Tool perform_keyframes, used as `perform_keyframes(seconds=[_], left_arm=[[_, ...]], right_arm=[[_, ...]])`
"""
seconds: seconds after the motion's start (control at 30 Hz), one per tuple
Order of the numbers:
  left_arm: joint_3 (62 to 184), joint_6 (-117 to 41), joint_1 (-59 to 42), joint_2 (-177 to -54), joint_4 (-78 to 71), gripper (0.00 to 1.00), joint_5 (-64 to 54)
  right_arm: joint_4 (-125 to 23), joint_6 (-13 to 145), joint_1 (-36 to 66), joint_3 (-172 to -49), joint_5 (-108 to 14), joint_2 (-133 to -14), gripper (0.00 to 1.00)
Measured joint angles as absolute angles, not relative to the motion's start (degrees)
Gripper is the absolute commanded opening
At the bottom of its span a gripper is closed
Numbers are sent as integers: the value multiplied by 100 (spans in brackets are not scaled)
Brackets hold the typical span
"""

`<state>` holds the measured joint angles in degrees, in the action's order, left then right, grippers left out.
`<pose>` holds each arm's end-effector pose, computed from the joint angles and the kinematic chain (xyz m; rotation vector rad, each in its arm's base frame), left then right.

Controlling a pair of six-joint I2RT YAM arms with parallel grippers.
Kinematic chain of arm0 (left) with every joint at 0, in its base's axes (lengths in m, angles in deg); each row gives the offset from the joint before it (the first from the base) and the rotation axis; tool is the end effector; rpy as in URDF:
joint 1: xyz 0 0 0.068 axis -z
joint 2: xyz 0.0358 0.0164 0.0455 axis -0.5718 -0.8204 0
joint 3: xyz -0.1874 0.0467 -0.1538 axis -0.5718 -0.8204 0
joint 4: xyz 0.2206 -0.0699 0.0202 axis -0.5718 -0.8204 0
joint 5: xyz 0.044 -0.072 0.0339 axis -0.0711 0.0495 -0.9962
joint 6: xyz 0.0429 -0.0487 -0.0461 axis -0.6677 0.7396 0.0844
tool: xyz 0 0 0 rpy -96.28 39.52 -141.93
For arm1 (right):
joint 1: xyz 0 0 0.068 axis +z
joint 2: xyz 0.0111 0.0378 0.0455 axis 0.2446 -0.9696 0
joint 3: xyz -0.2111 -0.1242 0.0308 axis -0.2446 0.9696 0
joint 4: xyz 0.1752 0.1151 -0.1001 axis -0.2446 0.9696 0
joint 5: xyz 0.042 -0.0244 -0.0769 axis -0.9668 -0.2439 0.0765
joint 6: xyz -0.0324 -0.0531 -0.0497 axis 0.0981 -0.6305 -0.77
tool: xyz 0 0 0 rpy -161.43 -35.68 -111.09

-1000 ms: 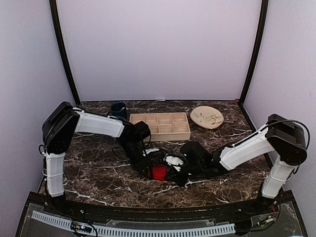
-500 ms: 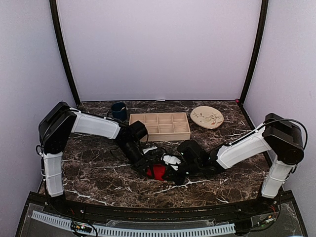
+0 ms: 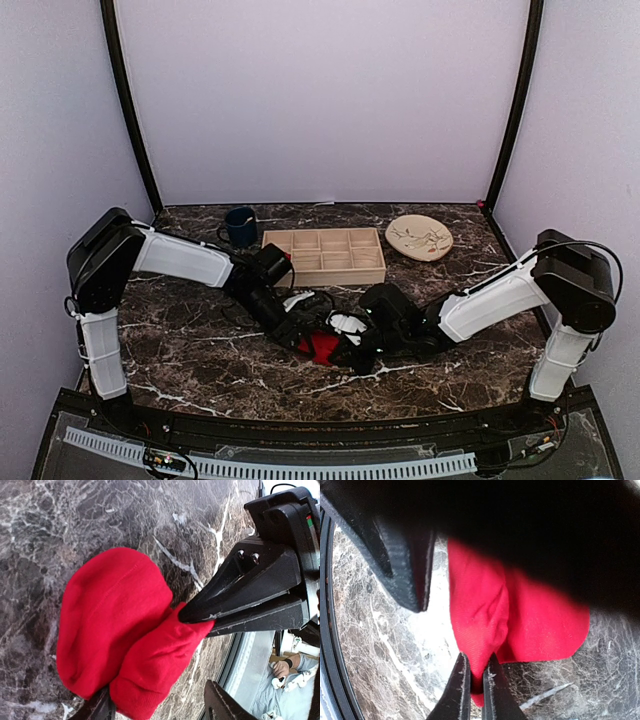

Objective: Roll the socks
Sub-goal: Roll the sock at the center of the board.

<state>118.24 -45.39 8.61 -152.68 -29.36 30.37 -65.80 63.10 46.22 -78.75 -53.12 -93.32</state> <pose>0.2202 -0.2738 0.1092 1.1668 2.6078 -1.2520 0.1508 0.2979 0.1035 -1.2701 2.0962 0.8125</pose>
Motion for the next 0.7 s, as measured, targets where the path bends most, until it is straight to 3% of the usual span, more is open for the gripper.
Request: perform_keyframes(seconds=[0.7], left_arm=[[10751, -3982, 424, -14788, -1408, 64, 3398]], right_arm=[[-6479, 6291, 4544, -7974, -5268, -9332, 0]])
